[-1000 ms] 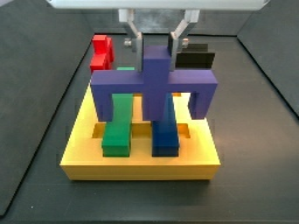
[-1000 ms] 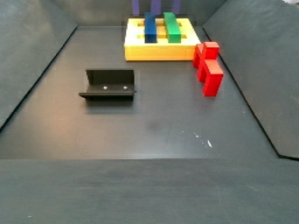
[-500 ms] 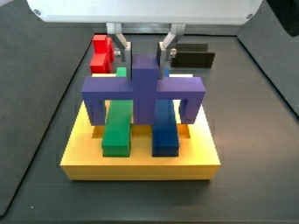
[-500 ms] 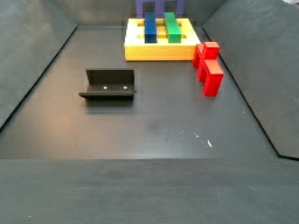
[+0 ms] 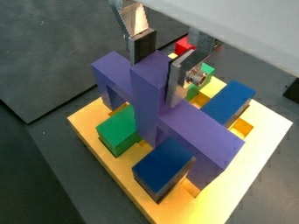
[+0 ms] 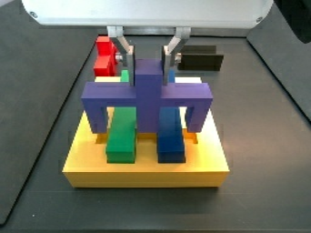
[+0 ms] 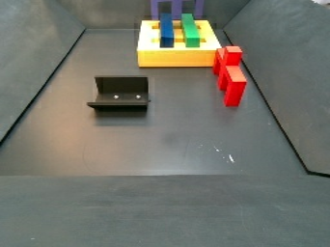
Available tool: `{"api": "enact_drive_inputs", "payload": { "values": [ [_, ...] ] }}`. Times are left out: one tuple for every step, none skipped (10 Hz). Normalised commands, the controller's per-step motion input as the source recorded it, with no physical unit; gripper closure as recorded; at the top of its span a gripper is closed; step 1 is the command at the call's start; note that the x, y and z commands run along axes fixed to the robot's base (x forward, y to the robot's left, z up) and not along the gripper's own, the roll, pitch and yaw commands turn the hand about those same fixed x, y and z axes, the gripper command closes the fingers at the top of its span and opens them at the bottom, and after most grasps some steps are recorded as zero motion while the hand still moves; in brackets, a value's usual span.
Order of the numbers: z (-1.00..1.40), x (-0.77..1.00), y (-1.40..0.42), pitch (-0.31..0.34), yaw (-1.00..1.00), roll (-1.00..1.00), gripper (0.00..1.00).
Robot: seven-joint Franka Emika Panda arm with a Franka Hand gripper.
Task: Pick up the purple object. Move up. Place the purple object on the fixture. Regrasp the purple object. Move to above the board. Insert the purple object.
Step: Insert the purple object.
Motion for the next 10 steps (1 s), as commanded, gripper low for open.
{"api": "enact_drive_inputs", "payload": {
  "values": [
    [0.14,0.0,0.0,0.019,0.0,-0.04,1.0],
    [0.21,0.0,0.0,0.044,0.0,-0.03,1.0],
    [0.0,0.0,0.0,0.0,0.04,0.0,1.0],
    [-0.14,0.05,0.0,-0.007,0.05,0.01,1.0],
    [-0.26,0.04,0.0,-0.036,0.01,0.02,1.0],
    [-0.29,0.03,0.0,-0.03,0.0,0.02,1.0],
    [-0.22,0.04,0.0,-0.01,0.02,0.02,1.0],
    [-0.14,0.2,0.0,0.0,0.04,0.01,1.0],
    [-0.14,0.26,0.0,0.0,0.01,0.04,1.0],
    [-0.15,0.25,0.02,0.0,0.0,0.1,1.0]
  ]
}}
